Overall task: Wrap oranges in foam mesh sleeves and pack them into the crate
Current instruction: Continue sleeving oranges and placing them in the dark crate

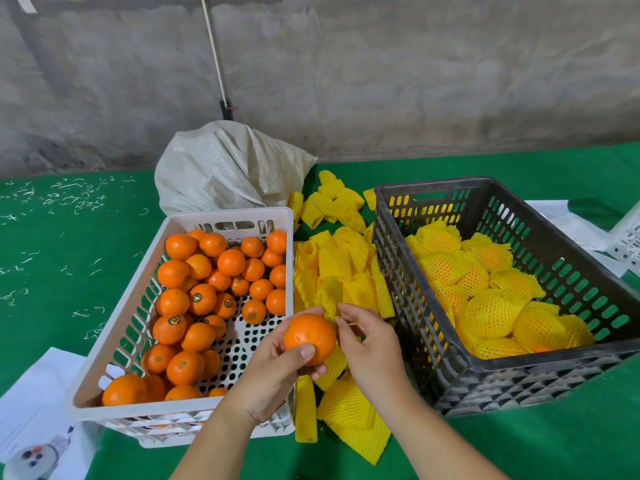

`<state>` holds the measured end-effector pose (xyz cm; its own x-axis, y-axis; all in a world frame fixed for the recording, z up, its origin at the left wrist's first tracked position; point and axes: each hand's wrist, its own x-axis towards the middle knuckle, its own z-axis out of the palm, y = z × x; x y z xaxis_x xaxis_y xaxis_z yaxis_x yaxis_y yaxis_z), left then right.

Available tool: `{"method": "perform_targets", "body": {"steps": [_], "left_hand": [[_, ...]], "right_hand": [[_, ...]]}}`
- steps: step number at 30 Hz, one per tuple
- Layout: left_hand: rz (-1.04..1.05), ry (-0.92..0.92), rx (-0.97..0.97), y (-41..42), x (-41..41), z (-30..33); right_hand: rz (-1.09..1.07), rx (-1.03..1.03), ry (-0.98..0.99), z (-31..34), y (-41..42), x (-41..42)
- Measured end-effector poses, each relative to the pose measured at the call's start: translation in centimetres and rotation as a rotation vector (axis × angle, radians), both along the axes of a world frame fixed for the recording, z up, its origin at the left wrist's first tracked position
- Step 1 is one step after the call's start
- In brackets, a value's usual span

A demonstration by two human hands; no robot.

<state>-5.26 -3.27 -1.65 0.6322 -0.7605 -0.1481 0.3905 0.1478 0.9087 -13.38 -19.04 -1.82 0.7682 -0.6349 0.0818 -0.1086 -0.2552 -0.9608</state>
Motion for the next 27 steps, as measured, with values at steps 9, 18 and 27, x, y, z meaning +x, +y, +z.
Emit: {"method": "perform_targets", "body": {"steps": [9,18,27], "left_hand": [[-0.028,-0.014,0.024,-0.3,0.4,-0.2],[0.183,-0.084,0.072,-1.5,-0.2,-0.6],[0.080,-0.247,0.087,-0.8,-0.3,-1.6]], "right_hand": [[0.017,0.067,0.020,0.7,-0.8,0.5],[-0.001,-0.348,-0.017,1.3,-1.1,0.1],[0.071,-0.443,-0.116,1.9,-0.6,-0.9]]}}
